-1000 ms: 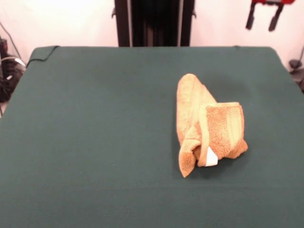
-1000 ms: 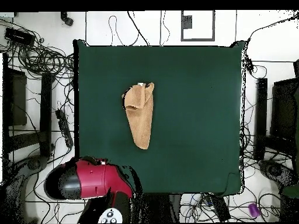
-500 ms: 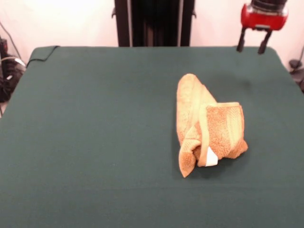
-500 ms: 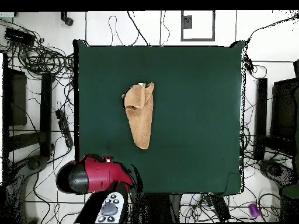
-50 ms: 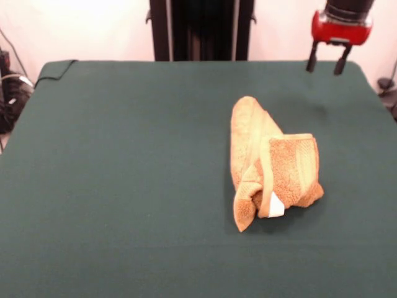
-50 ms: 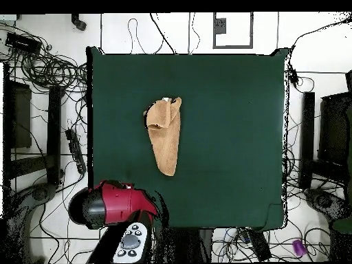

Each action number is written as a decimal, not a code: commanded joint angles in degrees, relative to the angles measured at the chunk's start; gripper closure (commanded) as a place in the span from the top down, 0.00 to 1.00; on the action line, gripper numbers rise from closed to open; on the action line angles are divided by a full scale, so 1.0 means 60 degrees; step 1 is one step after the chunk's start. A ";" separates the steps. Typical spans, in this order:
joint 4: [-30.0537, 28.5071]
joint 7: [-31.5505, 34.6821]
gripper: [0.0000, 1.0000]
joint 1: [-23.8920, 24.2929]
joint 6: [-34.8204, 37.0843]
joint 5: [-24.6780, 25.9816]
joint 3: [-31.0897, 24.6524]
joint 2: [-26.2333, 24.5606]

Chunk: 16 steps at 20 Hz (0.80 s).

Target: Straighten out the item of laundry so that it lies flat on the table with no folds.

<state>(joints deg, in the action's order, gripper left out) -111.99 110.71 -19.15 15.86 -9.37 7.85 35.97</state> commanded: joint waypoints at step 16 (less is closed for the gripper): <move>0.3885 0.0379 1.00 0.1127 0.3561 0.0463 -0.0539 -0.0504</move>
<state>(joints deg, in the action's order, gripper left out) -97.94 110.71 -15.37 32.21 -8.06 8.41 38.80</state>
